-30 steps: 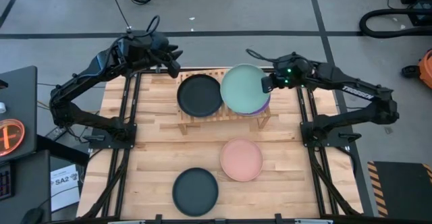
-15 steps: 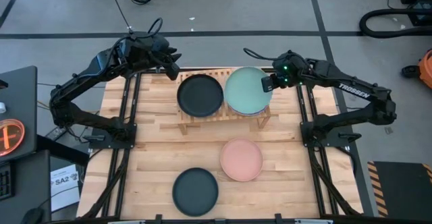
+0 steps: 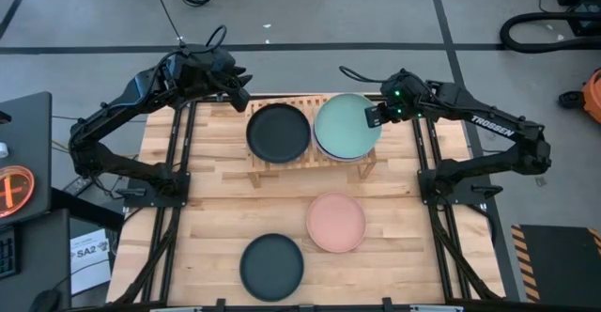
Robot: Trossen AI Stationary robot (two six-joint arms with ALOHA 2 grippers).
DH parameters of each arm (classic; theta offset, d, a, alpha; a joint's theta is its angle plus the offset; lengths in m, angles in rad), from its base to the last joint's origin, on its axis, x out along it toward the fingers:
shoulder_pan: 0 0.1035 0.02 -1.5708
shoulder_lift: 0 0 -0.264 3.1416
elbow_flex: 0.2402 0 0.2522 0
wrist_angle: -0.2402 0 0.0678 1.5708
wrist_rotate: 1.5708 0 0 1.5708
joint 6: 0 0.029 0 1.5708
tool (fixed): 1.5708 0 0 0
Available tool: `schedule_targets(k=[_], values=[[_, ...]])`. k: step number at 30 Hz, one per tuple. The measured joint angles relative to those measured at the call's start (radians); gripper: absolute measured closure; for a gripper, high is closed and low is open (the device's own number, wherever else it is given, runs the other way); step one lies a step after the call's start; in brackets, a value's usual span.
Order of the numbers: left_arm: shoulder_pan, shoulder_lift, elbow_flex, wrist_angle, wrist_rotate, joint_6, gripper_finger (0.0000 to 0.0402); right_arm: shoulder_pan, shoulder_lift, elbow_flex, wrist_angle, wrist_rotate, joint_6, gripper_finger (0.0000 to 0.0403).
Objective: Place and stack plates onto a shelf
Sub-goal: Stack the green plate on top of the purple plate on the shelf, then stack the pink plate on top of the black plate on shelf
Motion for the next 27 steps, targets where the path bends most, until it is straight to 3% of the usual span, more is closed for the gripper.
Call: schedule_targets(k=[21,27], values=[[0.0,0.0,0.0,0.0,0.004,0.0,0.0273,0.001,0.0,0.0,0.0,0.026,-0.027,0.0284],[-0.004,0.0,0.0,-0.084,0.177,0.001,0.0273,0.0,0.0,0.0,-0.007,0.011,-0.026,0.027]])
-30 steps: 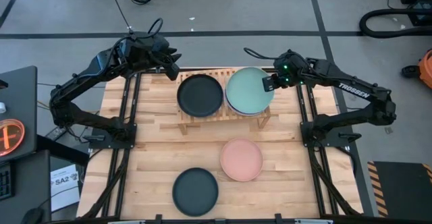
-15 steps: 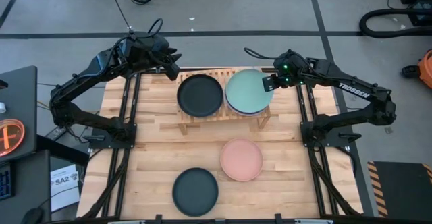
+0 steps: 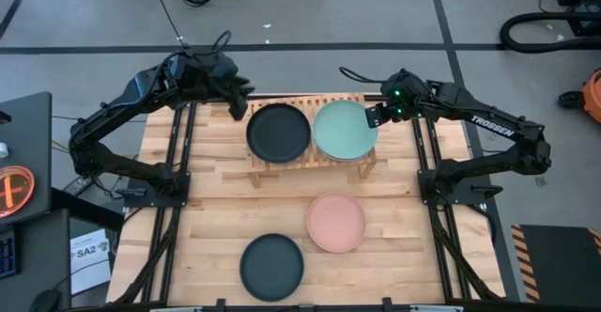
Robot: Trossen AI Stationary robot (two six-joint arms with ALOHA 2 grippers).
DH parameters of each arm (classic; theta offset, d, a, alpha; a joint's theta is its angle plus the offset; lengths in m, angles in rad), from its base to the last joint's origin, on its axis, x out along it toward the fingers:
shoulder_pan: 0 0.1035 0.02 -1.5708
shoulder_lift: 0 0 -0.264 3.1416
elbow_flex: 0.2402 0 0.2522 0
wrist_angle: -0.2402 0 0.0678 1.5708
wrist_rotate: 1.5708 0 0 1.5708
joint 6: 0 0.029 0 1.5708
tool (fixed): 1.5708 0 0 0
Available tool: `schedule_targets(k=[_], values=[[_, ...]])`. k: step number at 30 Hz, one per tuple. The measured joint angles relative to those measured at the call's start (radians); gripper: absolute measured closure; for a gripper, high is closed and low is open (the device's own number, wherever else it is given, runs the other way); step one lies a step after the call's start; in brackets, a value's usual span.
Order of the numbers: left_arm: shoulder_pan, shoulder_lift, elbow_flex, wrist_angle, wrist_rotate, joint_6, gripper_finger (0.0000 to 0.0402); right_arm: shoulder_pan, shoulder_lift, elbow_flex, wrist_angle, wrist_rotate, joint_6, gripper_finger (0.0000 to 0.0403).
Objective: Place and stack plates onto a shelf
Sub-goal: Stack the pink plate on top of the black plate on shelf
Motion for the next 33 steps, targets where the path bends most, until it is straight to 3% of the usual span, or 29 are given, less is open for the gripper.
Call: schedule_targets(k=[5,11,23,33], values=[[-0.06,-0.009,-0.04,-0.128,0.04,0.005,0.0273,0.023,-0.006,0.0,-0.031,-0.035,0.075,0.0269],[-0.194,-0.099,-0.227,-0.077,0.039,-0.052,0.0273,0.148,-0.051,0.0,-0.09,-0.03,0.128,0.0269],[-0.506,-0.367,-0.638,0.139,0.03,-0.296,0.0273,0.619,-0.098,0.0,-0.1,0.18,0.407,0.0269],[-0.68,-0.406,-0.892,0.456,0.003,-0.343,0.0273,0.943,0.018,0.0,-0.094,0.257,0.594,0.0269]])
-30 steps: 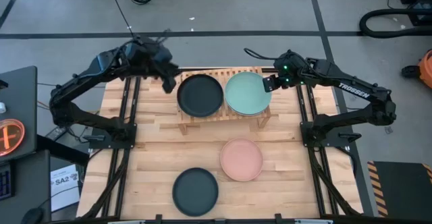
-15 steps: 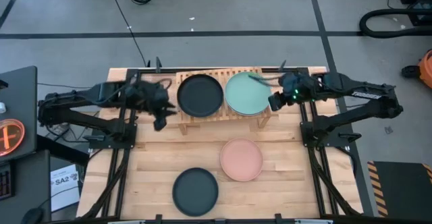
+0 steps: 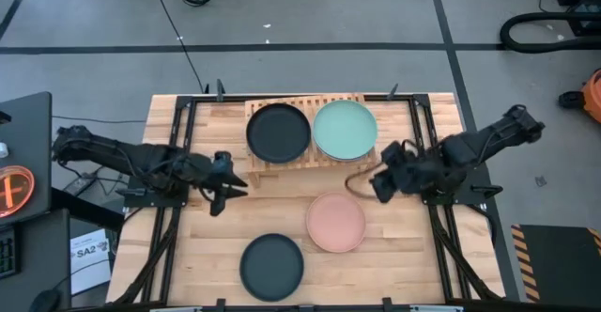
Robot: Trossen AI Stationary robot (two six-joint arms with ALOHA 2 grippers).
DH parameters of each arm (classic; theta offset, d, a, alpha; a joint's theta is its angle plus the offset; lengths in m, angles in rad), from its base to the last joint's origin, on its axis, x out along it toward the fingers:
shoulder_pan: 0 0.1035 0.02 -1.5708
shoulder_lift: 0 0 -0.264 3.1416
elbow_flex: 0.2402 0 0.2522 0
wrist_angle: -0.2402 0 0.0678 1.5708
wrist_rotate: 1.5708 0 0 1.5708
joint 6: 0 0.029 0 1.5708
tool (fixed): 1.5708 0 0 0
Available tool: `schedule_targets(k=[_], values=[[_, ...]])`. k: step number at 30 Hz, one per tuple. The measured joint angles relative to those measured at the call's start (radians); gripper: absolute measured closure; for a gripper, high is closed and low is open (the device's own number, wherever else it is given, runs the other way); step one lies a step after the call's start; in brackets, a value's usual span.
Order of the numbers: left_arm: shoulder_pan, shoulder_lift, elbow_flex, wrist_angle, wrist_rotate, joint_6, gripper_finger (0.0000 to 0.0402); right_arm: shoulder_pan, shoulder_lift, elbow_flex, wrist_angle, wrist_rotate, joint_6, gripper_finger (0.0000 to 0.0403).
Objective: Place and stack plates onto a shelf
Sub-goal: Stack the pink plate on top of the black plate on shelf
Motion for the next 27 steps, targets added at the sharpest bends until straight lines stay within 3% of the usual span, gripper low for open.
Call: schedule_targets(k=[5,12,20,27], values=[[-0.049,0.0,-0.078,0.129,0.0,0.0,0.0273,0.107,0.106,0.0,0.004,0.003,0.076,0.0269],[-0.083,0.0,-0.108,0.186,-0.001,0.001,0.0273,0.192,0.287,0.0,0.004,-0.009,0.189,0.0269],[-0.087,0.0,-0.108,0.19,-0.002,0.002,0.0273,0.212,0.435,0.0,-0.011,-0.039,0.268,0.0269],[-0.087,0.0,-0.108,0.19,-0.002,0.004,0.0273,0.2,0.451,0.0,-0.112,-0.044,0.273,0.0269]])
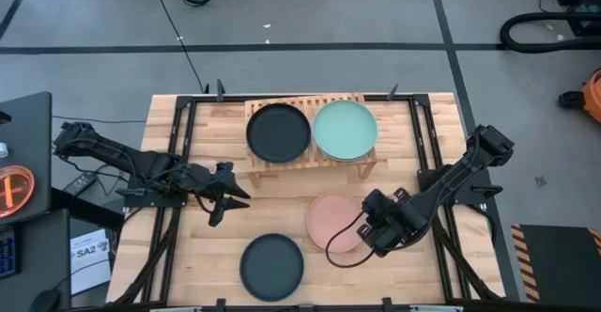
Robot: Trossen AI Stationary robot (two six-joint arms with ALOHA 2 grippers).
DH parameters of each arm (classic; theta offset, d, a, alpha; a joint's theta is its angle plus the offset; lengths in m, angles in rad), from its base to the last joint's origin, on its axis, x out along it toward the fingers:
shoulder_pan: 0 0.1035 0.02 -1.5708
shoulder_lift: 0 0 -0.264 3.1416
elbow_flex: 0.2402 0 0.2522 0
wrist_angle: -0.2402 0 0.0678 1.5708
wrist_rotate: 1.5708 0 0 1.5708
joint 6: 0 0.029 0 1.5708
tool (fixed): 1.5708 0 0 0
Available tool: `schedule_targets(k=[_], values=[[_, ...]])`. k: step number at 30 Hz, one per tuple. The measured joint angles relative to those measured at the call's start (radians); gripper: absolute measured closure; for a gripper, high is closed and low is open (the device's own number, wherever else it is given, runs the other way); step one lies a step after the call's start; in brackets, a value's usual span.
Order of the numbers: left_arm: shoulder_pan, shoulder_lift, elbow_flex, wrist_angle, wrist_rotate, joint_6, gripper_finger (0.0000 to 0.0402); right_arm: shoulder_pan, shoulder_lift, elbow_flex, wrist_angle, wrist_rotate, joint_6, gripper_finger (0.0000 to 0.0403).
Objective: Place and stack plates onto a shelf
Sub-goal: Stack the pink plate on top of the black plate on shelf
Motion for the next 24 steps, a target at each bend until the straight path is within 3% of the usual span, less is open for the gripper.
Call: schedule_targets(k=[5,8,17,24], values=[[0.0,0.0,0.0,0.0,-0.006,0.023,0.0273,-0.034,-0.045,-0.007,-0.144,0.039,0.0,0.0277],[0.0,0.0,0.0,0.0,-0.006,0.024,0.0273,-0.059,-0.117,-0.089,-0.086,0.044,-0.003,0.0282],[0.0,0.0,0.0,0.0,-0.006,0.024,0.0273,-0.107,-0.411,-0.597,0.67,-0.034,-0.005,0.0291],[0.0,0.0,0.0,0.0,-0.006,0.009,0.0273,-0.106,-0.456,-0.782,0.994,0.009,-0.054,0.0291]])
